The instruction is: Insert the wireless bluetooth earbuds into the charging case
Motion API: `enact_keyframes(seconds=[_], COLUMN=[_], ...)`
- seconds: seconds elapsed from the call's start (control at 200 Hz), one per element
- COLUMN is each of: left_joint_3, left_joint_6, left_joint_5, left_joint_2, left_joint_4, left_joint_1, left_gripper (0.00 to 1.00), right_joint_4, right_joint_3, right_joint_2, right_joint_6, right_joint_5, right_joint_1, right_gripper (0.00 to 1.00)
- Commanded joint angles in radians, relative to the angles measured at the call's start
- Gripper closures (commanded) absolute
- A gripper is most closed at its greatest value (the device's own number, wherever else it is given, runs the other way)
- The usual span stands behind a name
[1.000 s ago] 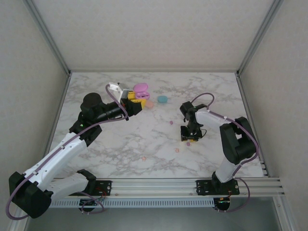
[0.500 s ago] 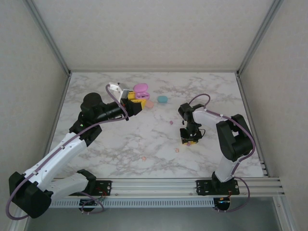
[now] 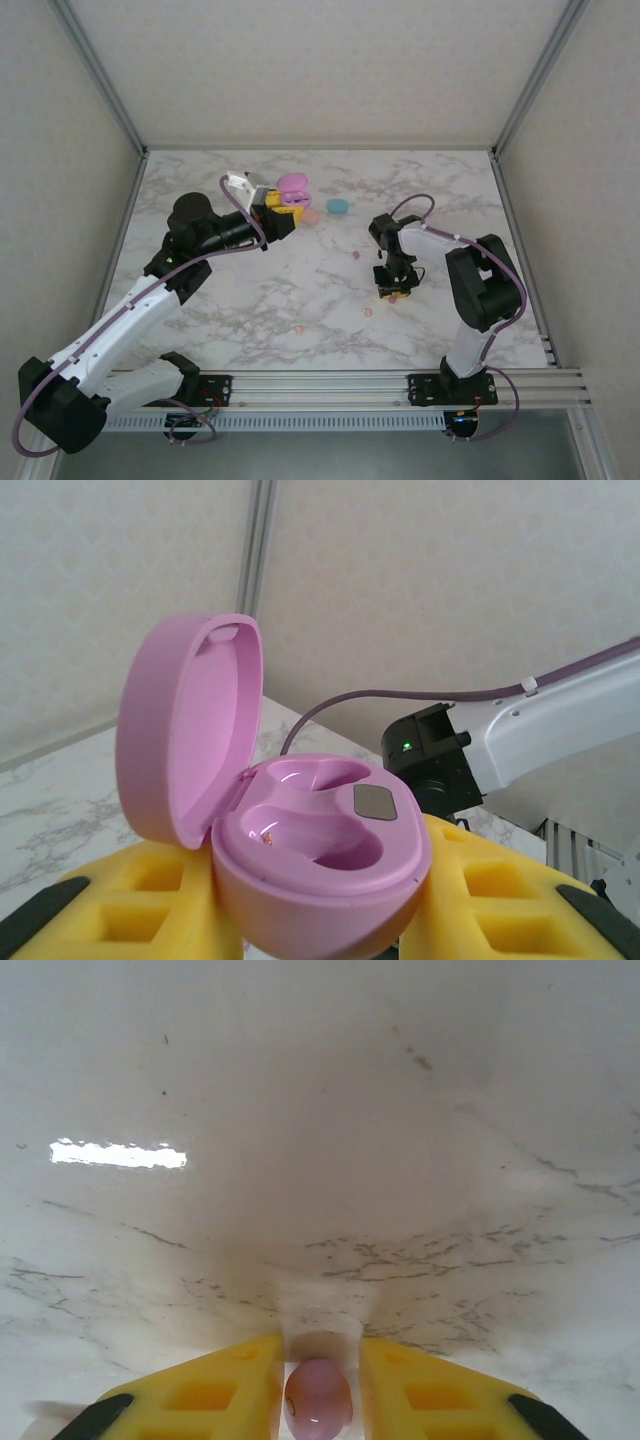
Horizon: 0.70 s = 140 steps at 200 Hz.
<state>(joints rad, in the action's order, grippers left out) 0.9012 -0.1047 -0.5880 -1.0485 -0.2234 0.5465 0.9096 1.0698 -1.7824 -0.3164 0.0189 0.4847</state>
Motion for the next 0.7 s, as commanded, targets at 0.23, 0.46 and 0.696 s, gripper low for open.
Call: enact_keyframes(seconds=[0.23,0.46,0.696], left_joint_3=[0.036,0.034,0.035], left_joint_6=[0.013,0.012,0.015], left_joint_5=[0.015,0.019,0.019], left_joint_2=[0.012,0.012,0.009], left_joint_4=[0.002,0.002,0.003], left_joint_1=[0.004,0.004,0.004], left_gripper=[0.79,0.79,0.79], right_joint_4=[0.022,0.031,0.052], right_joint_3=[0.006,-0.001,0.014], right_joint_2=[-0.022,-0.020,-0.020], right_joint_6=[-0.011,-0.021,-0.028], right_joint_5=[-0.010,-0.010,-0.021], right_joint_1=[0.010,0.019,0.025], right_gripper=[0.73,0.73,0.72])
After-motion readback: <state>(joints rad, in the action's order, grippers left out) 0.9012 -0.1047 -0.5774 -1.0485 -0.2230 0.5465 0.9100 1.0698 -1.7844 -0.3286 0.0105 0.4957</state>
